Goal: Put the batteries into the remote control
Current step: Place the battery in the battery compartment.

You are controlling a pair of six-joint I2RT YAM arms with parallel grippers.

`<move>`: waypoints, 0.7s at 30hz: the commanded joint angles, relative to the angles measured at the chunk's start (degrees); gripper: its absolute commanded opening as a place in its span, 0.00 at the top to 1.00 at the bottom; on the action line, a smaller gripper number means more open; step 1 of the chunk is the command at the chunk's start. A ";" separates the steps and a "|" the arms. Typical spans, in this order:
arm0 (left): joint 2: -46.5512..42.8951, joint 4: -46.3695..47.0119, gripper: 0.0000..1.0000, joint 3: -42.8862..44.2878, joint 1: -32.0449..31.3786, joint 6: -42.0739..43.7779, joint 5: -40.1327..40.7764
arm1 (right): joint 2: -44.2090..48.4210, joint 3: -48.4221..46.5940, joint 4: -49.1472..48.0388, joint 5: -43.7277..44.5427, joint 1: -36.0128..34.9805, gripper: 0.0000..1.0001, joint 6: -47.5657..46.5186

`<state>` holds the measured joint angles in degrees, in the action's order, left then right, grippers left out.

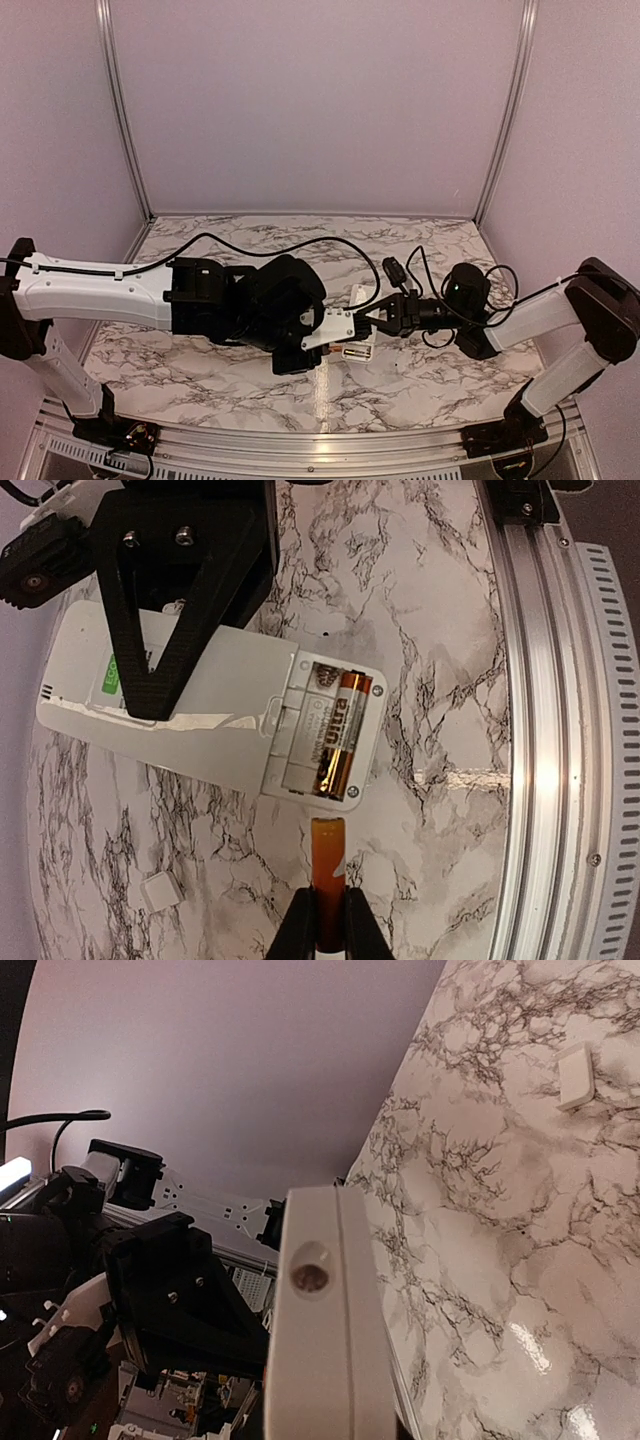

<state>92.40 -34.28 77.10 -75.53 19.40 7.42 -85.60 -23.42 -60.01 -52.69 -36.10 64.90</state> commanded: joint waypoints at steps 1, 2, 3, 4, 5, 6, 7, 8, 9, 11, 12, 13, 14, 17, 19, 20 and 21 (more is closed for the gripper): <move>2.33 -4.79 1.00 3.06 -1.20 2.25 3.04 | -1.03 -1.72 -3.47 2.10 -1.93 1.00 1.35; 2.50 -4.85 1.00 3.25 -1.40 2.46 3.31 | -1.34 -1.92 -3.31 2.34 -2.39 1.00 1.29; 2.64 -4.92 1.00 3.45 -1.50 2.55 3.50 | -1.69 -2.08 -3.34 2.46 -2.74 1.00 1.21; 2.77 -5.08 1.00 3.68 -1.61 2.69 3.56 | -2.14 -2.21 -3.36 2.70 -3.01 1.00 1.15; 2.93 -5.23 1.00 3.94 -1.70 2.77 3.56 | -2.46 -2.24 -3.45 2.93 -3.26 1.00 1.09; 3.10 -5.33 1.00 4.20 -1.74 2.75 3.66 | -2.75 -2.31 -3.48 3.10 -3.46 1.00 1.02; 3.32 -5.46 1.00 4.46 -1.86 2.77 3.90 | -3.03 -2.41 -3.50 3.32 -3.65 1.00 1.17; 3.58 -5.86 1.00 4.75 -1.90 2.92 4.14 | -3.33 -2.42 -3.72 3.48 -3.87 1.00 1.26; 4.04 -6.25 1.00 5.06 -1.94 3.08 4.40 | -3.60 -2.54 -3.93 3.60 -4.08 1.00 1.48; 4.71 -6.84 1.00 5.48 -2.12 3.31 5.22 | -3.95 -2.80 -4.07 3.89 -4.33 1.00 1.62; 4.92 -6.99 1.00 5.58 -2.17 3.51 5.52 | -4.15 -2.92 -4.11 4.05 -4.55 1.00 1.73; 5.05 -6.99 1.00 5.60 -2.27 3.75 5.64 | -4.32 -2.99 -4.15 4.14 -4.64 1.00 1.82; 5.21 -7.02 1.00 5.68 -2.38 3.87 5.63 | -4.50 -3.11 -4.15 4.18 -4.68 1.00 1.88; 5.73 -6.94 1.00 6.06 -2.66 4.11 5.26 | -5.06 -3.28 -5.09 4.12 -4.74 1.00 2.57; 6.30 -6.91 0.99 6.64 -2.90 4.32 5.48 | -5.23 -3.51 -5.23 4.08 -4.77 1.00 2.70; 6.66 -6.88 0.99 6.92 -3.04 4.52 5.57 | -5.31 -3.60 -5.26 4.12 -4.85 1.00 2.84; 6.97 -6.93 0.99 7.14 -3.18 4.55 5.71 | -5.38 -3.71 -5.29 4.02 -4.98 1.00 2.79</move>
<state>97.78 -40.01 81.87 -77.84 22.98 12.23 -90.28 -24.62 -61.76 -49.17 -40.32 66.98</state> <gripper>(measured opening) 0.079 0.139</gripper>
